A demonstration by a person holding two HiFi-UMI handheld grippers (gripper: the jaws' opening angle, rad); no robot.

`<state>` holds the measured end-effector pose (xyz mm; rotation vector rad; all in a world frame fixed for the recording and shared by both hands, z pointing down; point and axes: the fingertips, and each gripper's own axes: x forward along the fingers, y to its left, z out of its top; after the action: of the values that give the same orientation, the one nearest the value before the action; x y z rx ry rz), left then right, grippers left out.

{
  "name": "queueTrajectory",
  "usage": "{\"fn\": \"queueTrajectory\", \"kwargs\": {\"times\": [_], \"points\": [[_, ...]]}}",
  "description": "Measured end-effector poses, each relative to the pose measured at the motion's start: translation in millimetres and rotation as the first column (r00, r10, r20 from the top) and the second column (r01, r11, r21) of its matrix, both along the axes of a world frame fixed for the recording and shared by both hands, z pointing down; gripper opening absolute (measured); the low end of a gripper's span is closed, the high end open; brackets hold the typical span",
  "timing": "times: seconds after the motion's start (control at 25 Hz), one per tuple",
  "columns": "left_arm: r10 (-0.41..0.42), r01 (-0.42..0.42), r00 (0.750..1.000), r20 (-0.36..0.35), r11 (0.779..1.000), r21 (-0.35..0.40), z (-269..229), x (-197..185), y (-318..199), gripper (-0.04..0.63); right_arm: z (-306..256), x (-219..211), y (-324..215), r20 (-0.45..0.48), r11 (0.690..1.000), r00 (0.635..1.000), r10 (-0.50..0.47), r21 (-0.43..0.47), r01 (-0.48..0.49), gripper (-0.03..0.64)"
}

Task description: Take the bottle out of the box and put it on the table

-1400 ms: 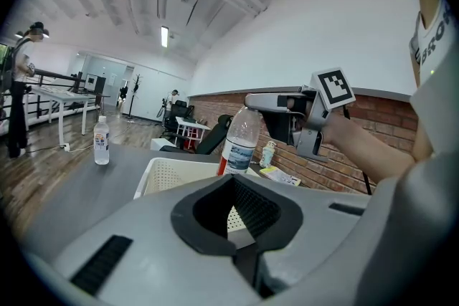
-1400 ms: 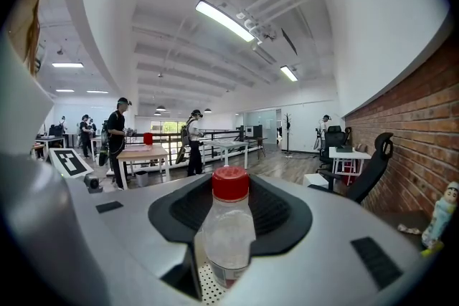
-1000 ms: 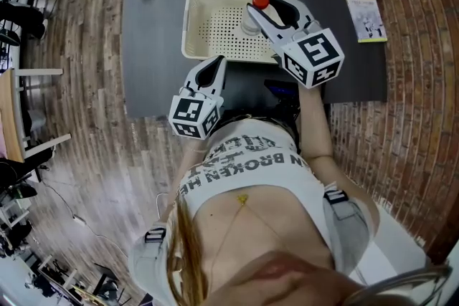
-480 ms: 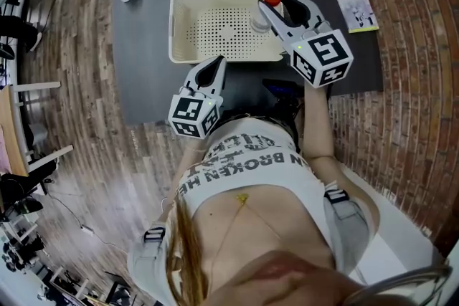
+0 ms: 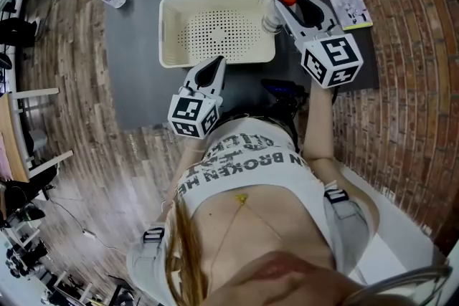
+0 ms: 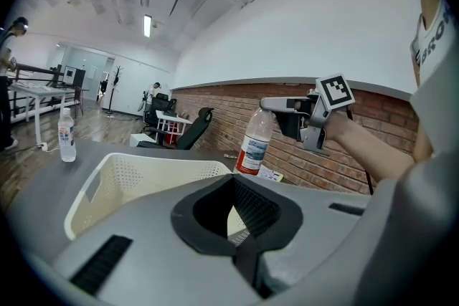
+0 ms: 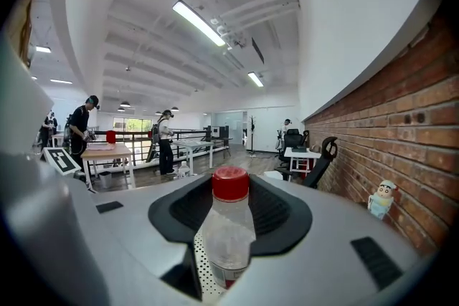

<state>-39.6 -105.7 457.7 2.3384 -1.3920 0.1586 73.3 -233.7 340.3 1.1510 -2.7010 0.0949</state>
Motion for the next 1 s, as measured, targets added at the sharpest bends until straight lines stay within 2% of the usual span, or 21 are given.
{"fn": "queueTrajectory", "kwargs": {"times": [0.48,1.0], "points": [[-0.007,0.007,1.000,-0.005,1.000,-0.003,3,22,-7,0.005,5,53,-14,-0.002,0.997,0.997,0.079,-0.006,-0.079,0.153],[-0.049,0.049,0.999,0.006,0.999,-0.005,3,32,-9,0.005,10,80,-24,-0.007,0.996,0.996,0.094,-0.013,-0.094,0.153]]}}
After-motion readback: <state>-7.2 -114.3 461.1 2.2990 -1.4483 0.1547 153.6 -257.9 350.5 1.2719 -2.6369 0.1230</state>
